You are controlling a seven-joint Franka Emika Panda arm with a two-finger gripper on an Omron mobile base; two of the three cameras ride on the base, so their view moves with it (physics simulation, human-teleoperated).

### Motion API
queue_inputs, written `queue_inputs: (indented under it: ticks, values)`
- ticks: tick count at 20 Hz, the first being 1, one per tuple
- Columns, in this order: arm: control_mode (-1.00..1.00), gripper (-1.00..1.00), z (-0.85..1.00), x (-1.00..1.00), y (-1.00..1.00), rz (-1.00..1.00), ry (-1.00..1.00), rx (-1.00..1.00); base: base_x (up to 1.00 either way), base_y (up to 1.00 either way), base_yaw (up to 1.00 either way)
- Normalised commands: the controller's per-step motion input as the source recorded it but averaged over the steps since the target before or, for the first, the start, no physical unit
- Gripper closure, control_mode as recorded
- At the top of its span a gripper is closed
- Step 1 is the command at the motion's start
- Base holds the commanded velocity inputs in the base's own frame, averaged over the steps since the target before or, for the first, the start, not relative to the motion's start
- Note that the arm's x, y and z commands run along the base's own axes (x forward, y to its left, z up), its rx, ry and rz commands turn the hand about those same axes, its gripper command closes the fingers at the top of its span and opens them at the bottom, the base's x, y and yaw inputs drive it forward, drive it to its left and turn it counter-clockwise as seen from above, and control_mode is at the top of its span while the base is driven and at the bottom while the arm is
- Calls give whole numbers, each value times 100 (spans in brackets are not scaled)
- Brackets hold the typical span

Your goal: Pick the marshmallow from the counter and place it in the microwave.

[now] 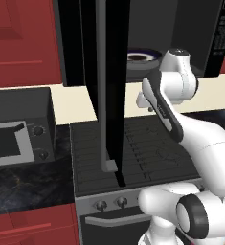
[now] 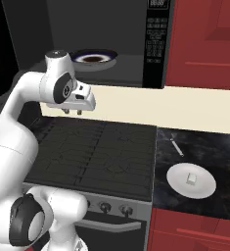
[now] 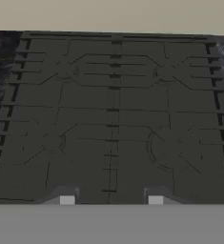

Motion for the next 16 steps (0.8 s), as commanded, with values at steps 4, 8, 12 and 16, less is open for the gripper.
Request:
queue_inputs:
  ticks: [4, 8, 12, 16]
  values:
    - [-100, -100, -5, -13, -3, 0, 0, 0, 0, 0, 0]
    - [-100, -100, -64, -28, -36, 0, 5, -9, 0, 0, 0]
    - [-100, -100, -62, -44, -100, -2, 0, 0, 0, 0, 0]
    - [-100, -100, -57, 1, -100, -1, 0, 0, 0, 0, 0]
